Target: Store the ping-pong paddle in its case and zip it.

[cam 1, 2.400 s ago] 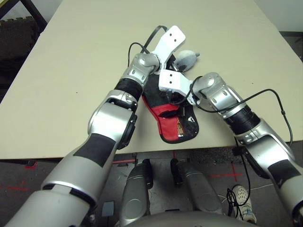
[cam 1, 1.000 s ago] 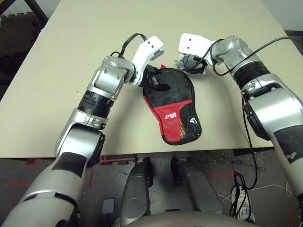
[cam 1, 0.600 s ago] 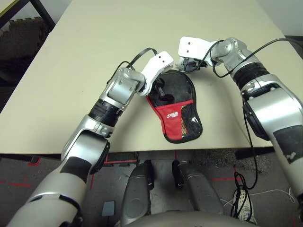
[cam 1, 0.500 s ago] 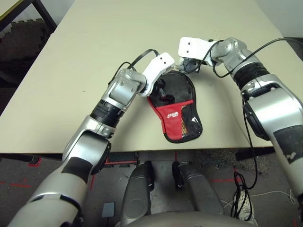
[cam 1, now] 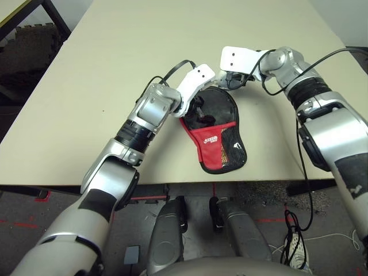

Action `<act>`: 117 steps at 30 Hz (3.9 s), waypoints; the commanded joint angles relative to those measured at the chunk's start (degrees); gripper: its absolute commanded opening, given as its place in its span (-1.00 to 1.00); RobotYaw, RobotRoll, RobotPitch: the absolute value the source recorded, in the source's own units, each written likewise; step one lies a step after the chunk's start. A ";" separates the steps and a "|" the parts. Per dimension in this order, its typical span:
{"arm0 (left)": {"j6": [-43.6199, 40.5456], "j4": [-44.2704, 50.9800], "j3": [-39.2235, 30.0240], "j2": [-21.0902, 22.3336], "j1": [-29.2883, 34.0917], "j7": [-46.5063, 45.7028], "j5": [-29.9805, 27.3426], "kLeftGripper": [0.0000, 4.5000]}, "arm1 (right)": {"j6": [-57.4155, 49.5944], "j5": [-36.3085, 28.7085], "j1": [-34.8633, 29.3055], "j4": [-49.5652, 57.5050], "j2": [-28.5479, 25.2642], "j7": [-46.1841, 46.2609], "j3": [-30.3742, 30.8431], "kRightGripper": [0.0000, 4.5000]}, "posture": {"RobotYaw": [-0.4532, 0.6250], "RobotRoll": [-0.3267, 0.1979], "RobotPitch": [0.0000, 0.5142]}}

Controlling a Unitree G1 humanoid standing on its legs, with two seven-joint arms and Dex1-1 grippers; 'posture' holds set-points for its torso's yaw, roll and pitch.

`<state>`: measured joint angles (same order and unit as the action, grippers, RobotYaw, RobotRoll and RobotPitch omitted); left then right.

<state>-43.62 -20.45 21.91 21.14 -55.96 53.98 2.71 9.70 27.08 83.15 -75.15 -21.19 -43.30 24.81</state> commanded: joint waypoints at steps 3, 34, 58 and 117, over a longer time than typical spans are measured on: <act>-2.15 1.31 1.92 -0.30 2.12 0.84 -0.10 1.00 | 1.32 2.03 1.07 -0.98 -0.03 -0.95 0.77 0.99 | -0.29 0.25 0.02; -7.62 7.98 3.93 -0.15 6.63 -1.44 -1.98 1.00 | 4.76 5.15 0.40 -1.07 -3.44 -8.36 0.82 -0.80 | -0.34 0.25 0.22; -0.17 -7.43 8.44 -3.12 -2.23 2.24 2.21 1.00 | -2.98 -4.03 -17.48 33.56 -20.21 -36.82 -2.20 -0.92 | -0.55 0.25 0.13; 43.02 -6.19 -38.09 1.18 18.49 -48.86 -4.08 1.00 | -15.19 -30.79 -39.41 37.03 -10.28 35.15 -47.19 0.99 | -0.41 0.25 -0.02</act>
<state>-3.13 -25.68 -15.51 21.93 -38.69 7.06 -1.97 -9.84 -4.09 44.71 -35.64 -31.51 -11.47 -20.57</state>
